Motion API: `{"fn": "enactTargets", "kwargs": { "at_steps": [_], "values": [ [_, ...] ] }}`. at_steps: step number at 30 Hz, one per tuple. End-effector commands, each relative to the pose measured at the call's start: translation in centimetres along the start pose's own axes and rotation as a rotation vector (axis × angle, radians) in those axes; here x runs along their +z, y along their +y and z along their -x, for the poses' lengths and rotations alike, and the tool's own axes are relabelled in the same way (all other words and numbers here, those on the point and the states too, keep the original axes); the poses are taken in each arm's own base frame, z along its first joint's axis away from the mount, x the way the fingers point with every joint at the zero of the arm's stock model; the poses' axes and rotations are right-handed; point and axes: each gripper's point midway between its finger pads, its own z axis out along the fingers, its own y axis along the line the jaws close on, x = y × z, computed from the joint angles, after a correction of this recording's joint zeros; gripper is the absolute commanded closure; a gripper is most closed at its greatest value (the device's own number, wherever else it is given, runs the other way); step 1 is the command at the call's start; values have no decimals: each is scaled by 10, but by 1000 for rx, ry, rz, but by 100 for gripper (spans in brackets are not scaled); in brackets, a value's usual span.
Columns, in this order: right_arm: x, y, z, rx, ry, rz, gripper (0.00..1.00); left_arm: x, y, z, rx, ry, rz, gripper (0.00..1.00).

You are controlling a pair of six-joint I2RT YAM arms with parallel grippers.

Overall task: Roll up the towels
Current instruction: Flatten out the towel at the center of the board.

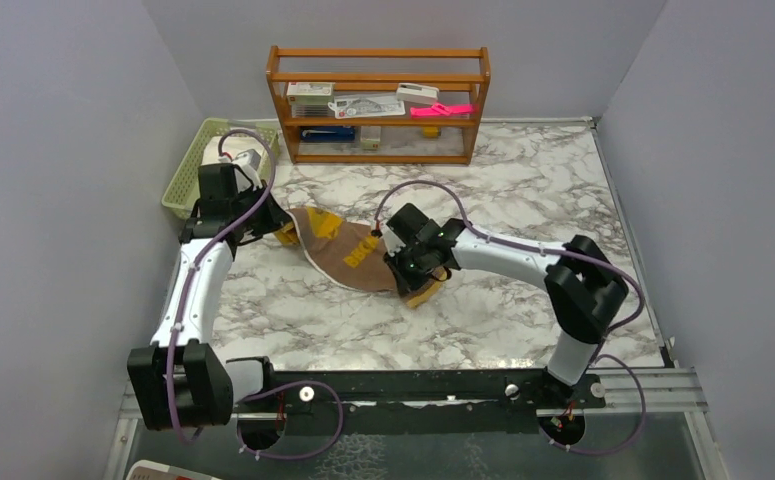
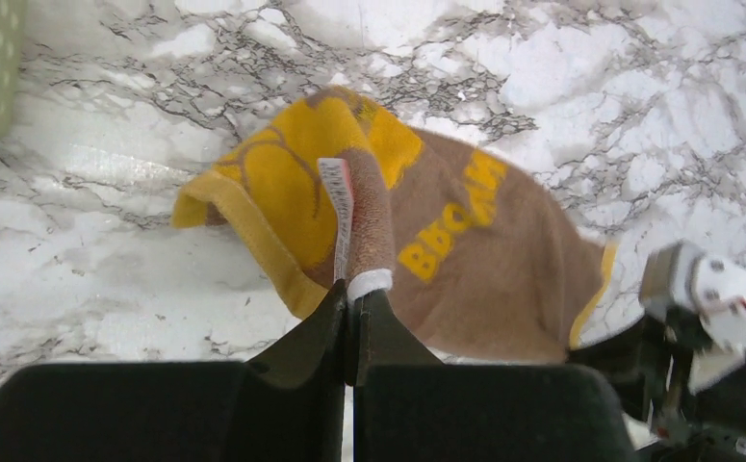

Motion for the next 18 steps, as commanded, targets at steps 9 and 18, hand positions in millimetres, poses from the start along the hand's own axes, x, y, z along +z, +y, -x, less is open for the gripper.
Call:
{"fn": "enactTargets", "kwargs": {
  "at_steps": [9,18],
  "values": [
    [-158,-68,55,454,-439,373,22,-18,-33,30,49,-43,-27,100],
    [-142,-71,60,65,-463,-166,9,10,-19,5,64,51,18,100]
  ]
}}
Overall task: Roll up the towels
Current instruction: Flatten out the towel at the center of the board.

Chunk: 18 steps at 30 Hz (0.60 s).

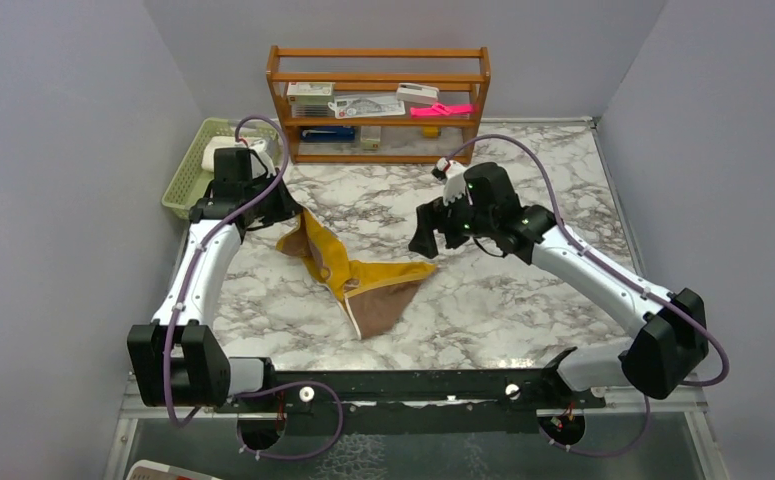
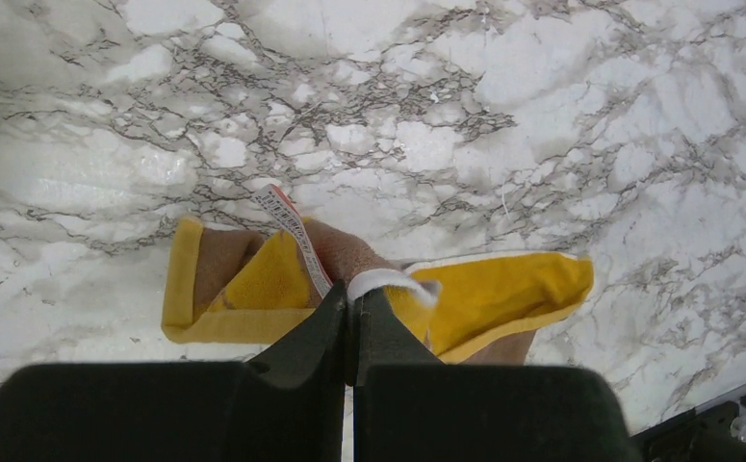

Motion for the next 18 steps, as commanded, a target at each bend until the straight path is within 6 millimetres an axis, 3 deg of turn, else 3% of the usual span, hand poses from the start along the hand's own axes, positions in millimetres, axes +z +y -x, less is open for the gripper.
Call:
{"fn": "enactTargets", "kwargs": {
  "at_steps": [1,8,11,18],
  "values": [
    [-2,-49,-2,-202,5,-281,10,11,12,-11,17,39,40,100],
    [45,-72,-65,-120,204,-296,18,18,18,-17,20,66,53,100],
    [60,-73,-77,-41,253,-284,24,19,20,-18,27,71,56,100],
    [72,-72,-87,153,268,-257,30,20,23,-22,34,80,65,100]
  ]
}}
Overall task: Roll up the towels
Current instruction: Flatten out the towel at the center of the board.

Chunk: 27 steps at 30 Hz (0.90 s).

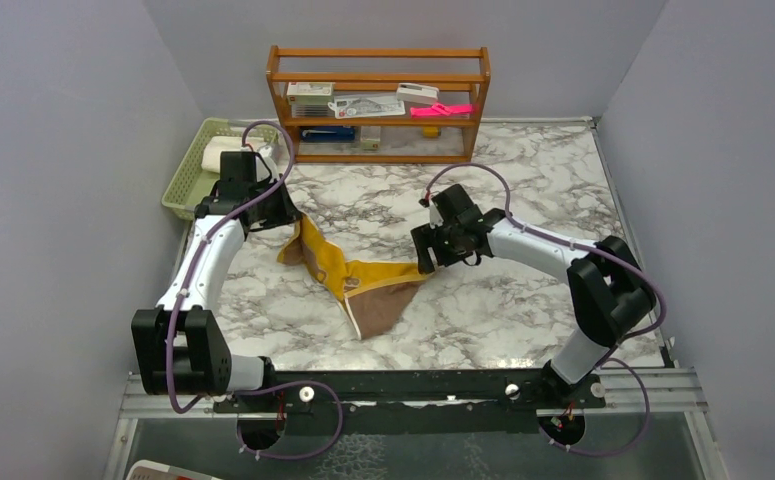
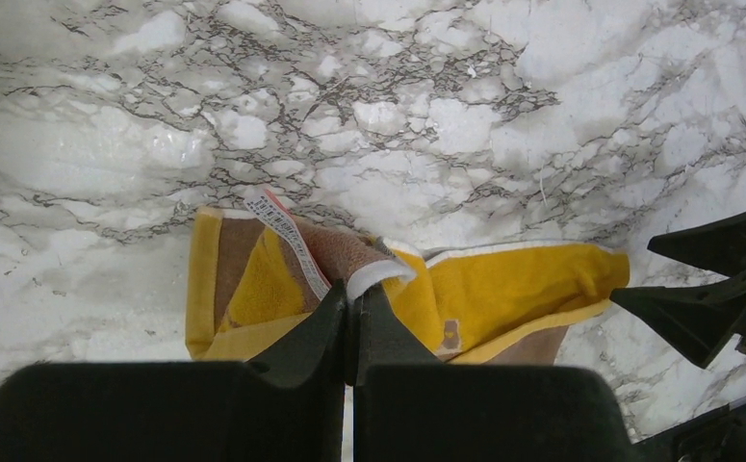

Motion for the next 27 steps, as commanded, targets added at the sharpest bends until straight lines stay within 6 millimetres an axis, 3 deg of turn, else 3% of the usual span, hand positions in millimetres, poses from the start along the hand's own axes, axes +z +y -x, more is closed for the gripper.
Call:
{"fn": "enactTargets", "kwargs": {
  "at_steps": [1,5,12,17,25,27],
  "values": [
    [1,12,9,146,-12,66,31,3,7,-5,19,8,27,100],
    [8,19,-4,236,46,91,40,3,7,-7,19,13,27,100],
    [14,18,-28,365,103,67,37,2,7,-7,23,8,29,100],
    [17,17,-36,441,127,55,40,0,7,-8,25,7,30,100],
    [14,9,-19,476,16,44,48,-3,7,-8,28,1,36,100],
    [19,3,-14,479,4,56,59,-3,8,-8,26,2,38,100]
  ]
}}
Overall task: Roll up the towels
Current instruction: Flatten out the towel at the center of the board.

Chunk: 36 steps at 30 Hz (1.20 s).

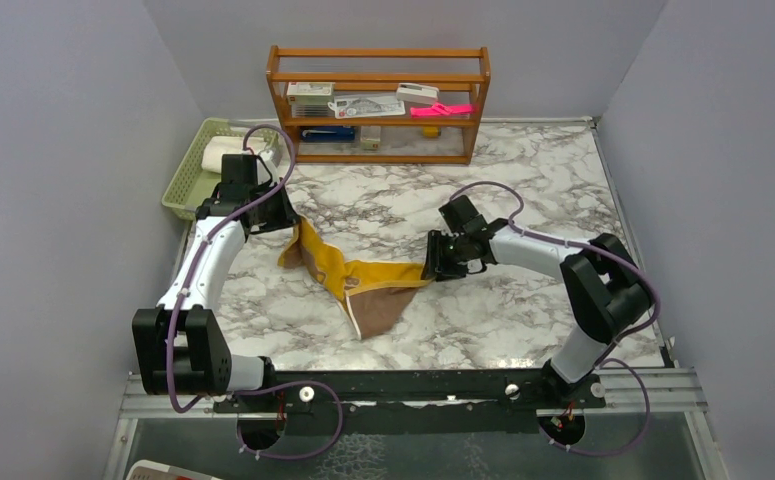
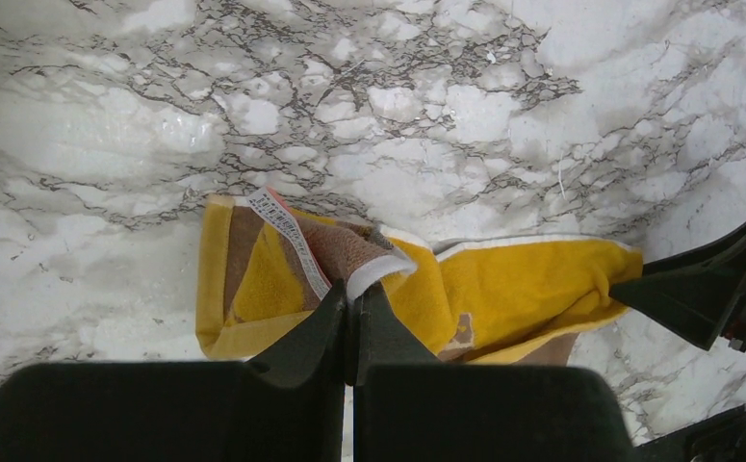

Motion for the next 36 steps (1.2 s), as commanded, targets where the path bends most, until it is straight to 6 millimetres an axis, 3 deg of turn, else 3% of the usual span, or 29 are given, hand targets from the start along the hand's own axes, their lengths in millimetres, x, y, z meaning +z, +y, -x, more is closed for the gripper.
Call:
{"fn": "enactTargets", "kwargs": {
  "at_steps": [1,2,3,5,7,9,11,12,14,18,22,27,32,35,36],
  "values": [
    [4,-2,23,20,-73,33,70,-6,1,2,24,-24,17,100],
    [5,-1,29,13,-80,50,90,-6,2,4,27,-28,26,100],
    [2,3,40,-4,-97,82,98,-9,4,8,30,-38,39,100],
    [-20,20,71,-86,-161,171,99,-30,6,32,30,-115,62,100],
    [-79,27,117,-137,-320,202,99,-71,6,67,36,-253,99,100],
    [-164,21,163,-141,-571,238,99,-112,4,95,50,-354,165,100],
    [-230,16,187,-158,-747,240,99,-141,-9,110,62,-424,156,100],
    [-246,17,192,-179,-774,215,99,-150,-13,113,65,-442,150,100],
    [-258,18,194,-196,-772,188,99,-165,-17,120,69,-472,162,100],
    [-271,15,191,-231,-809,153,99,-195,-21,130,99,-525,200,100],
    [-307,21,174,-293,-881,144,99,-222,-36,123,158,-556,171,100],
    [-351,40,121,-434,-959,229,99,-251,-68,85,208,-606,31,100],
    [-392,48,72,-508,-1039,258,99,-252,-96,43,249,-596,-134,100],
    [-402,42,55,-489,-1047,233,99,-260,-108,30,271,-608,-189,100],
    [-398,39,52,-476,-1033,228,99,-253,-104,24,265,-589,-177,100]
  ]
}}
